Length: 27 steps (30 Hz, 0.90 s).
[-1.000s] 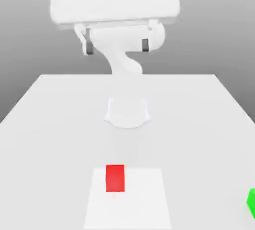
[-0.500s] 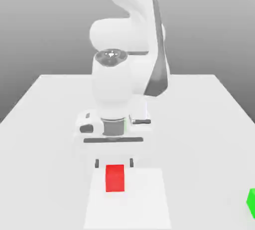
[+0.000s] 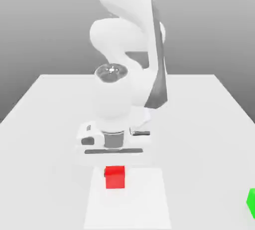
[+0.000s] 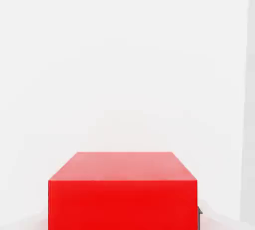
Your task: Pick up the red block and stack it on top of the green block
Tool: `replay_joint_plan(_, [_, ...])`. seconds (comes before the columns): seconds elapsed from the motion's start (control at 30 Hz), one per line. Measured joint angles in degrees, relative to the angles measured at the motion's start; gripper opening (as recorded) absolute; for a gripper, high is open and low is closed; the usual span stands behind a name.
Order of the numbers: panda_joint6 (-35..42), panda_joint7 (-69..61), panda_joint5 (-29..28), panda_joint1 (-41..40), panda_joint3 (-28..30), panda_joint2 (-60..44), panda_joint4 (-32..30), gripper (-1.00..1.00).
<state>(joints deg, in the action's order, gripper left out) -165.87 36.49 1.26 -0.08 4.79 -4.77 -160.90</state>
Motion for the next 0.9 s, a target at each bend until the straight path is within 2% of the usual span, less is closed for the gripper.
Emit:
replay_joint_plan(0.13, [5.44,1.75,-2.51,-0.17,0.22,5.07,0.21,-1.0])
replay_joint_plan(0.23, [8.06,3.4,-5.54,-2.09,-3.86,3.6,4.21,-1.0])
replay_joint_plan(0.37, [11.29,4.7,-8.46,5.68,-8.07,0.33,10.38,-1.0])
replay_joint_plan(0.6, [16.75,4.55,-10.21,12.4,-13.95,-5.78,21.27,-1.0])
replay_joint_plan(0.83, [21.98,2.68,-9.5,19.12,-20.88,-11.38,32.09,-1.0])
replay_joint_plan(0.9, [20.28,3.3,-10.6,20.44,-20.85,-14.49,33.47,-1.0])
